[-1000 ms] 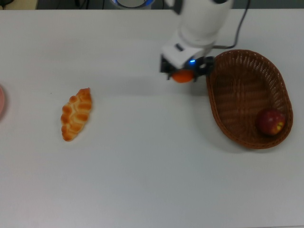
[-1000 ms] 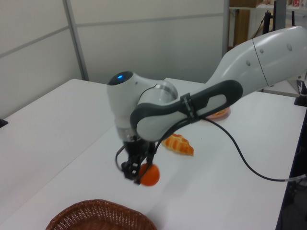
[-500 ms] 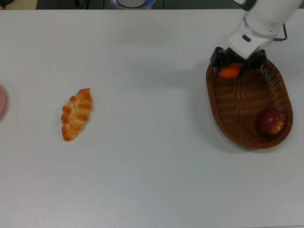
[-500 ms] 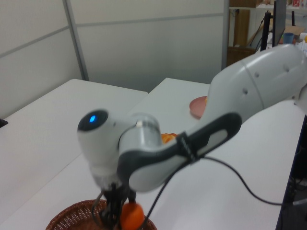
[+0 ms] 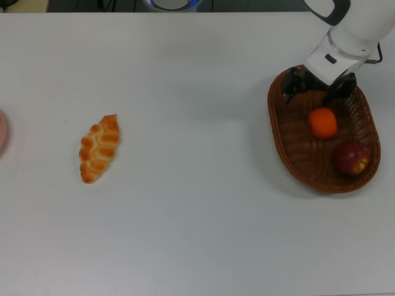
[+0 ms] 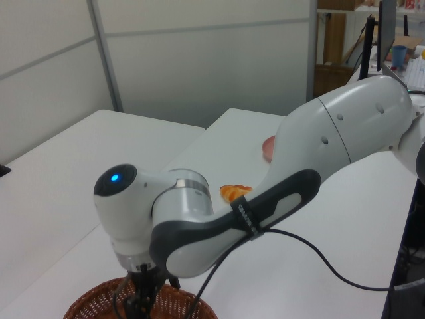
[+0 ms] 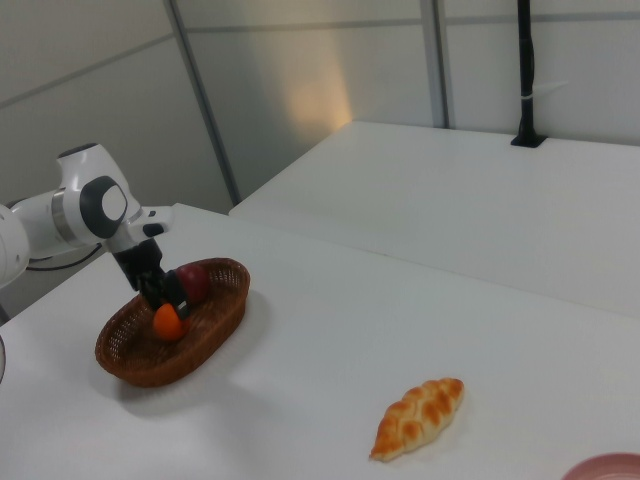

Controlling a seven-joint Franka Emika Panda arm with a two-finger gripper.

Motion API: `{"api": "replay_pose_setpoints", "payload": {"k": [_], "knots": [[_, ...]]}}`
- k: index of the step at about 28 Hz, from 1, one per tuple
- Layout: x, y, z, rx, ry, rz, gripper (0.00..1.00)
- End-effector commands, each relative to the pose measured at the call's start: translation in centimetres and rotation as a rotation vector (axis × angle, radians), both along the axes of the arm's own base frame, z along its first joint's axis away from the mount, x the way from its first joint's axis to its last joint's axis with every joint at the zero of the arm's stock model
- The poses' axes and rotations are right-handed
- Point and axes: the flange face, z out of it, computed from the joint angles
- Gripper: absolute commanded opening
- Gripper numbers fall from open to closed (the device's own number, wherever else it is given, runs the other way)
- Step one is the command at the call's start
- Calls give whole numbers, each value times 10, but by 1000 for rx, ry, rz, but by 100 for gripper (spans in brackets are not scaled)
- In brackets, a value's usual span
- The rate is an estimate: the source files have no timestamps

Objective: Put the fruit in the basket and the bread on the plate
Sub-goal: 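Move to the braided bread roll and grasp it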

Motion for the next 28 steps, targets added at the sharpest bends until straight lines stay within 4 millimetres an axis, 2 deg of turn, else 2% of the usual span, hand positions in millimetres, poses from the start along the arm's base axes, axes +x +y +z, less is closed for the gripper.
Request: {"api": "replay_pose_setpoints", "payload": {"k": [1, 2, 6, 7, 10, 11, 13, 15, 16, 20, 21, 28], "knots": [[22, -64, 40, -29, -21, -97, 100], [28, -91, 46, -55, 10, -99, 100], [47, -167, 59, -64, 50, -85, 100], [54, -203, 58, -48, 73, -84, 100], [64, -260, 62, -20, 90, -89, 100], [70, -293, 62, -7, 95, -96, 100], [74, -323, 61, 6, 99, -109, 100], [76, -349, 55, 11, 99, -120, 100], [79, -368, 50, 19, 73, -134, 100], [82, -401, 34, 25, 27, -174, 100], [83, -409, 22, 21, 26, -179, 100], [87, -441, -3, 33, -4, -235, 100]]}}
